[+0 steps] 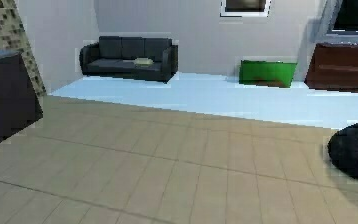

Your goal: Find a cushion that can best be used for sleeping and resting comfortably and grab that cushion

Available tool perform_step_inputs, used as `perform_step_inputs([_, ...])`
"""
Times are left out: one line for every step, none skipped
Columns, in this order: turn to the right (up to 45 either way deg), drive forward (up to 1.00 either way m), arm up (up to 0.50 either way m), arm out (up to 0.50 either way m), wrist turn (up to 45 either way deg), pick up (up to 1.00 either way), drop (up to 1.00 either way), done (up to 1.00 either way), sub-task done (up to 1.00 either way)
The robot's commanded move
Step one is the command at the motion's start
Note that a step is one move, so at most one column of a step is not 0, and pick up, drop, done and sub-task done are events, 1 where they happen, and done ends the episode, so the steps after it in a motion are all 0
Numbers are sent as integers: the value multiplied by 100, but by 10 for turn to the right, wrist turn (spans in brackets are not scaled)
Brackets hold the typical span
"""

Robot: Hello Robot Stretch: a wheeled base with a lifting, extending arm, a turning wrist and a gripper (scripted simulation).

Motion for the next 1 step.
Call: perform_step_inputs([0, 100, 0, 0, 0, 0, 0, 0, 0])
